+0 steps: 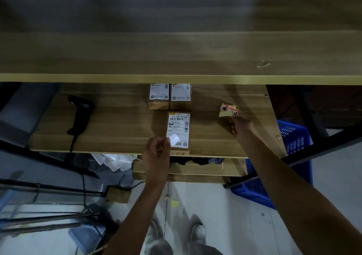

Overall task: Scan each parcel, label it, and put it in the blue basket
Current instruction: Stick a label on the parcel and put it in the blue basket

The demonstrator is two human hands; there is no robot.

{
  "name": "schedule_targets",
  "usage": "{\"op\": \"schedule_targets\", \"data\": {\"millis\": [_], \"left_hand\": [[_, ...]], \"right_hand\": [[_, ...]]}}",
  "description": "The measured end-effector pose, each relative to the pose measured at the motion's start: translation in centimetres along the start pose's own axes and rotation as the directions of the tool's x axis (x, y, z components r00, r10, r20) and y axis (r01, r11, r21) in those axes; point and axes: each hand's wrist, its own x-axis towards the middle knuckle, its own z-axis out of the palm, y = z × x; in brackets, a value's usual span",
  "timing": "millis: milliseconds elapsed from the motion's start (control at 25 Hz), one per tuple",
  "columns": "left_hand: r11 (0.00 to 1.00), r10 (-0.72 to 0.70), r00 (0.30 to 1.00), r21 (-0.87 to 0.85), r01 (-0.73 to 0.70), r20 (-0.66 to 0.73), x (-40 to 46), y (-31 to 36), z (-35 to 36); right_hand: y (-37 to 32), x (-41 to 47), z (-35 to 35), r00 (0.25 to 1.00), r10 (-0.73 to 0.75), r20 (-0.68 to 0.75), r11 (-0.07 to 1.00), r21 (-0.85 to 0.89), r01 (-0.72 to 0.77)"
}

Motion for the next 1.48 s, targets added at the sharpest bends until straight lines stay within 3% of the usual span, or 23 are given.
{"op": "schedule_targets", "data": {"millis": [320, 480, 760, 920, 1000, 1120, 1200, 1320, 1480], "left_hand": [[1.000, -0.012, 1.000, -0.007, 0.012, 0.010, -0.4, 0.5, -0.4], [1.000, 0.012, 1.000, 0.019, -0.012, 0.015, -0.8, 0.7, -0.1], [0.999, 0.032, 0.999, 0.016, -0.033, 0.041, -1.4, 0.7, 0.9], [0.983, 0.166, 0.984, 0.068, -0.170, 0.062, -1.8, 1.6, 1.1], [0.897, 0.382, 0.923, 0.221, -0.383, 0.052, -1.9, 1.9, 1.0], [0.576, 0.720, 0.680, 0.430, -0.696, 0.136, -2.0, 1.3, 0.8], [0.386, 0.827, 0.532, 0.504, -0.773, 0.182, -2.0, 0.7, 0.8], [0.288, 0.852, 0.472, 0.550, -0.783, 0.225, -1.8, 0.4, 0.5], [0.287, 0.832, 0.488, 0.547, -0.786, 0.265, -1.1, 0.2, 0.5]], "right_hand": [[3.8, 3.2, -0.3, 0.999, -0.036, -0.018, 0.954, -0.297, 0.029], [4.3, 0.2, -1.8, 0.996, -0.084, -0.011, 0.922, -0.379, 0.073], [5.2, -4.9, -4.2, 0.962, -0.273, -0.023, 0.723, -0.665, 0.189], [3.6, -8.4, -4.6, 0.923, -0.384, 0.008, 0.730, -0.609, 0.309], [2.8, -11.3, -3.5, 0.936, -0.337, 0.098, 0.856, -0.383, 0.348], [2.8, -17.6, -1.2, 0.917, -0.054, 0.395, 0.982, -0.145, 0.120], [3.0, -20.0, -0.3, 0.885, -0.011, 0.466, 0.998, -0.046, 0.037], [2.8, -20.7, 0.4, 0.890, -0.044, 0.454, 0.997, 0.072, 0.012], [3.0, -19.8, 1.3, 0.906, -0.101, 0.411, 0.991, 0.119, 0.056]]}}
